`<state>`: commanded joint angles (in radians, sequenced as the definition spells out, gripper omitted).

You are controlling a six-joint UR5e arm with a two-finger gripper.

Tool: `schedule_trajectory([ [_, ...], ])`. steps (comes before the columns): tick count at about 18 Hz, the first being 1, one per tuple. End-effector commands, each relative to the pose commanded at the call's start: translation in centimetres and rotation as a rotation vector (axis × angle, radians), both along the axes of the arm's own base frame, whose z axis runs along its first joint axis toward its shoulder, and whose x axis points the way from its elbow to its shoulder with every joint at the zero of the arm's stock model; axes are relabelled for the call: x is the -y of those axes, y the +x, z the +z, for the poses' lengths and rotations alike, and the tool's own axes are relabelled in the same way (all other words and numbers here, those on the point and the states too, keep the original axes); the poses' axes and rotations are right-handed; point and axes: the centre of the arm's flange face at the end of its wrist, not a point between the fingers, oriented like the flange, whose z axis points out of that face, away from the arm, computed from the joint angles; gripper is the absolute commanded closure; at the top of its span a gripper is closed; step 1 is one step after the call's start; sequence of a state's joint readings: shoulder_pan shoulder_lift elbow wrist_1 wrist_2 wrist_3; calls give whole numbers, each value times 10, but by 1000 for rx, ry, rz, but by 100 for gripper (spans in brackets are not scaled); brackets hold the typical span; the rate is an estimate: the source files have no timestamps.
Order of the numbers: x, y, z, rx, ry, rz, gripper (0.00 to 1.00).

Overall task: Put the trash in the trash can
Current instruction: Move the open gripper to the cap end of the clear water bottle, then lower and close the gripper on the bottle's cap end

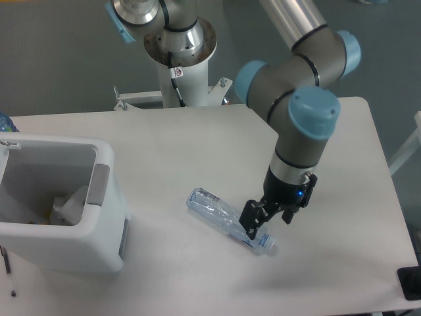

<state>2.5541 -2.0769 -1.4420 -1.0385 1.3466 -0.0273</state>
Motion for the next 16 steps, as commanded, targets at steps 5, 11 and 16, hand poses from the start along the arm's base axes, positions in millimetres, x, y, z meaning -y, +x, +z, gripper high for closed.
schedule_trajectory([
  [5,-8,0,-30,-9,-98,49,0],
  [11,-22,12,-59,-17,-185,73,0],
  [16,-31,22,-76,-19,-231,86,0],
])
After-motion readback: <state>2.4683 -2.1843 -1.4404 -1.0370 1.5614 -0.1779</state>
